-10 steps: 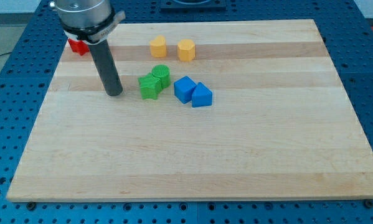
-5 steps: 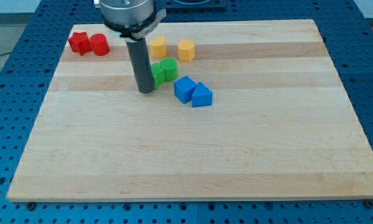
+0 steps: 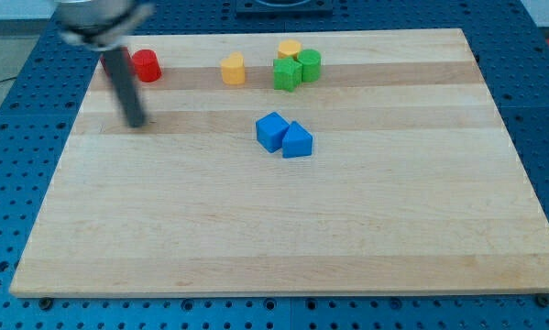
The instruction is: Separate the red blocks from each other
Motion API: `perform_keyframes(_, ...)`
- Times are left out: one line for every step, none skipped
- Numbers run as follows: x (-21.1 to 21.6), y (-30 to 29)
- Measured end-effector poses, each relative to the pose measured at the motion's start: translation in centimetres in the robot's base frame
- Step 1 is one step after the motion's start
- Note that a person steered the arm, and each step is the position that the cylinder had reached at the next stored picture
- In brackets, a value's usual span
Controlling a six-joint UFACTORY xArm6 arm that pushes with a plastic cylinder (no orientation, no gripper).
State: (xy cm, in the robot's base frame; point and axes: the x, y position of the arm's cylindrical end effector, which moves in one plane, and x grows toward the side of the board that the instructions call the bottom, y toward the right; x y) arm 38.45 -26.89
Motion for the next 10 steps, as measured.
perform_keyframes(-1.0, -3.5)
perform_keyframes(-4.2, -3.6)
perform_keyframes(-13.5, -1.8)
perform_keyframes(-13.9, -0.3)
perform_keyframes(-13.6, 0.7)
perform_keyframes(-15.6, -2.8)
perform_keyframes(-15.6, 1.8)
perform_keyframes(-14.9, 5.4)
perform_keyframes(-10.5, 9.2)
perform_keyframes(-6.3, 11.3)
